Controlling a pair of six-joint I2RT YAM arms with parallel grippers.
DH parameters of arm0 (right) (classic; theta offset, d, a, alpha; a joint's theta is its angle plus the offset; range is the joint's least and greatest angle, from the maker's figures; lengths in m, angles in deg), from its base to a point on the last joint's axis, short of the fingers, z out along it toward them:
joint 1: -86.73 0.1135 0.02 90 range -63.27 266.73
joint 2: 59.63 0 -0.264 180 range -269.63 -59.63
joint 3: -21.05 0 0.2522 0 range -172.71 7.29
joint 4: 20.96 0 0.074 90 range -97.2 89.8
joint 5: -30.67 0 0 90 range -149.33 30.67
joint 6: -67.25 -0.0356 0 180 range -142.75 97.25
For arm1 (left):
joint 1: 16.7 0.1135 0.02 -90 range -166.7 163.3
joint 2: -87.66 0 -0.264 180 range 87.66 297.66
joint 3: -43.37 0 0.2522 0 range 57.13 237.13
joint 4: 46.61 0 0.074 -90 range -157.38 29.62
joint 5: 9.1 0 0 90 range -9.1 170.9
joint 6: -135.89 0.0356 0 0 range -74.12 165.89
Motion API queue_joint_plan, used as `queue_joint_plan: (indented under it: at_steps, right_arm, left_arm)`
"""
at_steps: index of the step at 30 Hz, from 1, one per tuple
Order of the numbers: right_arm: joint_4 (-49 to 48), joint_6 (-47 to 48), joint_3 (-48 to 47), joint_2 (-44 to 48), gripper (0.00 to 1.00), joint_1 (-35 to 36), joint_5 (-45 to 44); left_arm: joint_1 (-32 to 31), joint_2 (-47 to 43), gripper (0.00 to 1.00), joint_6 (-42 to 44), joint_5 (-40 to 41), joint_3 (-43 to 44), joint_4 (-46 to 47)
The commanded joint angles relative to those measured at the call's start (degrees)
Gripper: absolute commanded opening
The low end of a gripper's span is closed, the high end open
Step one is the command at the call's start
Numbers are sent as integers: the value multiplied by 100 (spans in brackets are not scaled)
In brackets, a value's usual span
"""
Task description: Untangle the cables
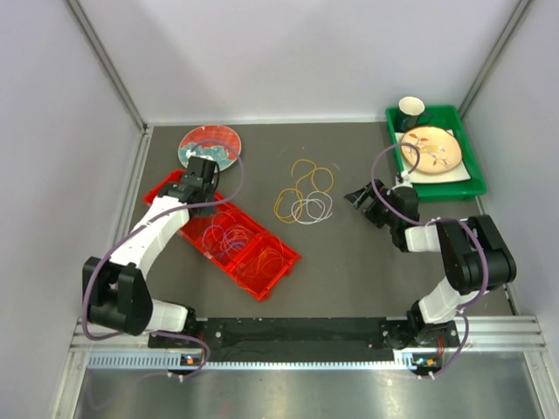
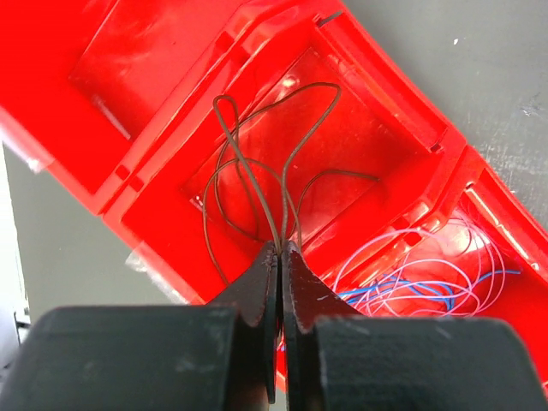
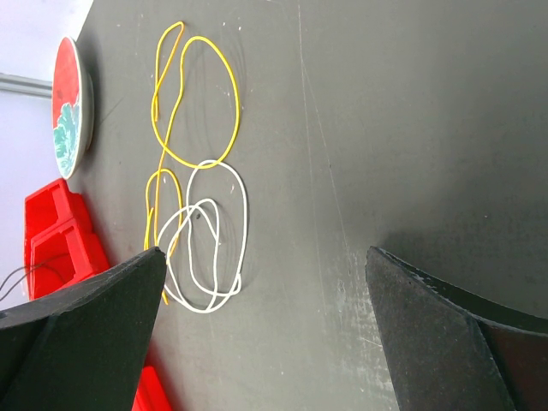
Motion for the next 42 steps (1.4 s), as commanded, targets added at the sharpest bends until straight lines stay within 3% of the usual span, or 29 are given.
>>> queue_joint_plan:
  at_steps: [1, 2, 5, 6, 7, 11, 19, 30, 38, 42]
  right_arm:
    - [-180, 50, -192, -83, 99, -38, 40]
    - [-180, 50, -201, -74, 99, -38, 40]
    - [-171, 50, -201, -74, 99, -38, 48]
    - [-171, 50, -192, -74, 99, -38, 48]
    - [-171, 58, -201, -74, 99, -47, 48]
    - [-180, 50, -192, -74, 99, -38, 48]
    - [-180, 50, -209, -83, 99, -55, 48]
    - [-188, 32, -201, -83, 99, -38, 13]
    - [-153, 32, -201, -74, 99, -38, 4]
    - [-145, 32, -218, -83, 99, -38, 4]
  left_arm:
    - [24, -333, 6, -131, 213, -81, 46]
    - [24, -342, 8, -140, 213, -55, 29]
    - [24, -298, 29, -166, 169, 173, -111]
    - [24, -280, 36, -175, 169, 261, -181]
    - [24, -289, 51, -192, 230, 436, -234]
    - [24, -368, 71, -219, 213, 859, -454]
    - [-29, -623, 74, -377, -463, 1378, -534]
    - [-520, -615, 70, -570, -1237, 1211, 169]
    - [-1609, 518, 66, -807, -991, 1615, 626]
    - [-1760, 1221, 60, -1132, -1315, 1983, 880]
